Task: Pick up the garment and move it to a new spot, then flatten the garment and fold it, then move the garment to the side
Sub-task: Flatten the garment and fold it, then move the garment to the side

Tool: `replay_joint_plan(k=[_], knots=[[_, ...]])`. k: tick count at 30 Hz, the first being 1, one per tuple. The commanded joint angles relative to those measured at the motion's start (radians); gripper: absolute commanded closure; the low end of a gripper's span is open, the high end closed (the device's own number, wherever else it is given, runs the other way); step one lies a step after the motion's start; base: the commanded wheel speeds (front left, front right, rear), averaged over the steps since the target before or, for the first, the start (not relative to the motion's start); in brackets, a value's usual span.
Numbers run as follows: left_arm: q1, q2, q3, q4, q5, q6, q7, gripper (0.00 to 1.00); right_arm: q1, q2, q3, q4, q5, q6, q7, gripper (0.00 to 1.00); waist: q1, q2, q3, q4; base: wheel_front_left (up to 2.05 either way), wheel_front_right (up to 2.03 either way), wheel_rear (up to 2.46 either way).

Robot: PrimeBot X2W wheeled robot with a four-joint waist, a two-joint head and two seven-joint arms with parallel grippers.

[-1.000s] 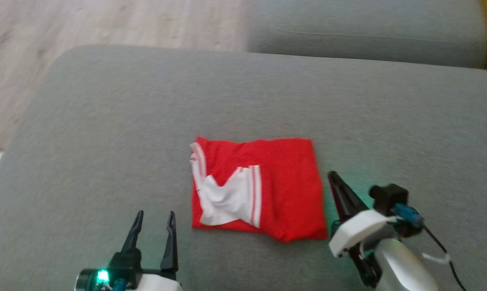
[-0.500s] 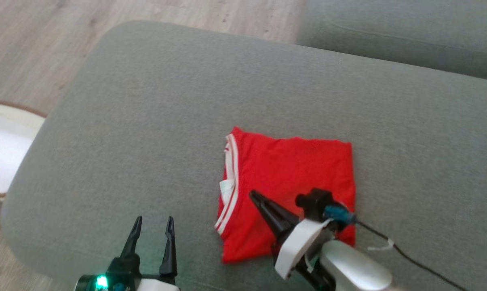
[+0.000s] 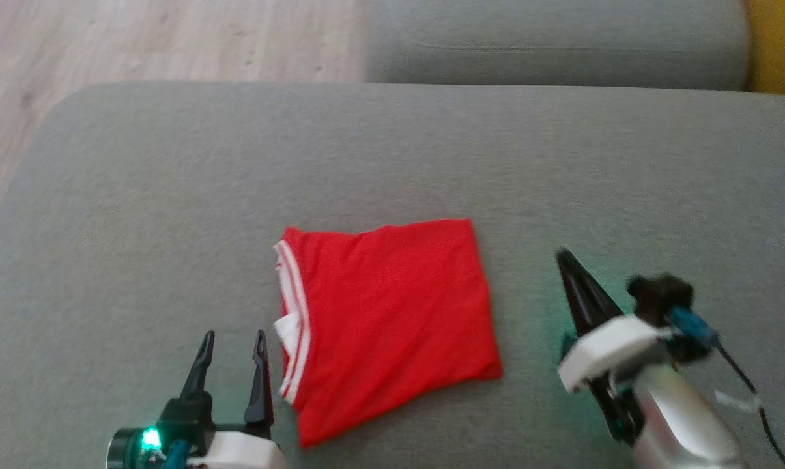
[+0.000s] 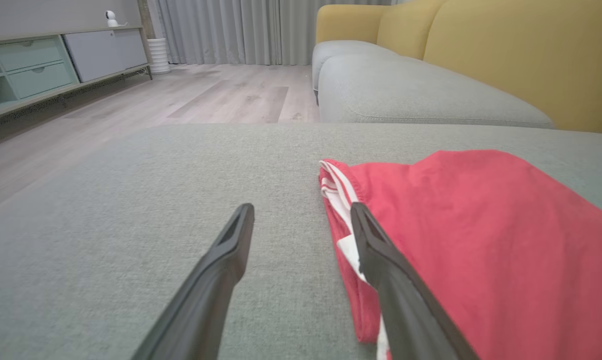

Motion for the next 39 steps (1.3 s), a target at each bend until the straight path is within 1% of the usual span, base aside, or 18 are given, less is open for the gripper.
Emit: replay_joint_plan(k=[1, 2, 3, 7, 10, 16, 21, 24, 26, 30, 35, 39], knots=[[-0.028, 0.001, 0.048, -0.017, 0.008, 0.007, -0.01, 0.0, 0.031, 0.022, -0.043, -0.026, -0.044, -0.001, -0.011, 1.0, 0.0, 0.0, -0.023, -0.058, 0.0, 0.0, 0.0], [-0.024, 0.001, 0.057, -0.013, 0.01, 0.007, -0.01, 0.0, 0.046, 0.028, -0.079, -0.031, -0.065, -0.001, -0.011, 0.63, 0.0, 0.0, -0.027, -0.071, 0.0, 0.0, 0.0], [-0.02, 0.001, 0.066, -0.008, 0.011, 0.006, -0.01, 0.0, 0.062, 0.034, -0.105, -0.037, -0.087, -0.001, -0.011, 0.0, 0.0, 0.0, -0.03, -0.083, 0.0, 0.0, 0.0], [-0.004, 0.001, 0.097, 0.004, 0.011, 0.005, -0.01, 0.0, 0.114, 0.056, -0.187, -0.071, -0.149, -0.001, -0.011, 0.0, 0.0, 0.0, -0.039, -0.12, 0.0, 0.0, 0.0], [0.006, 0.001, 0.109, 0.003, 0.012, 0.005, -0.01, 0.0, 0.135, 0.064, -0.212, -0.087, -0.169, -0.001, -0.011, 0.0, 0.0, 0.0, -0.043, -0.134, 0.0, 0.0, 0.0], [0.028, 0.001, 0.126, -0.003, 0.01, 0.011, -0.01, 0.0, 0.179, 0.073, -0.224, -0.114, -0.196, -0.001, -0.011, 0.0, 0.0, 0.0, -0.052, -0.151, 0.0, 0.0, 0.0], [0.03, 0.001, 0.117, -0.006, 0.009, 0.009, -0.01, 0.0, 0.182, 0.073, -0.192, -0.113, -0.167, -0.001, -0.011, 0.0, 0.0, 0.0, -0.054, -0.137, 0.0, 0.0, 0.0], [0.024, 0.001, 0.104, -0.008, 0.012, 0.004, -0.01, 0.0, 0.169, 0.073, -0.158, -0.099, -0.153, -0.001, -0.011, 0.0, 0.0, 0.0, -0.044, -0.115, 0.0, 0.0, 0.0], [0.018, 0.001, 0.089, -0.011, 0.01, 0.001, -0.01, 0.0, 0.152, 0.074, -0.116, -0.066, -0.131, -0.001, -0.011, 0.0, 0.0, 0.0, -0.03, -0.092, 0.0, 0.0, 0.0], [-0.011, 0.001, 0.042, -0.019, -0.003, 0.003, -0.01, 0.0, 0.069, 0.074, -0.017, 0.002, -0.055, -0.001, -0.011, 0.0, 0.0, 0.0, 0.019, -0.025, 0.0, 0.0, 0.0], [-0.037, 0.001, -0.015, -0.019, -0.013, 0.008, -0.01, 0.0, -0.039, 0.074, 0.045, 0.114, 0.018, -0.001, -0.009, 0.0, 0.0, 0.0, 0.064, 0.067, 0.0, 0.0, 0.0], [-0.036, 0.001, -0.03, -0.014, -0.017, 0.015, -0.01, 0.0, -0.081, 0.074, 0.108, 0.195, 0.072, -0.001, 0.006, 0.0, 0.0, 0.0, 0.076, 0.118, 0.0, 0.0, 0.0]])
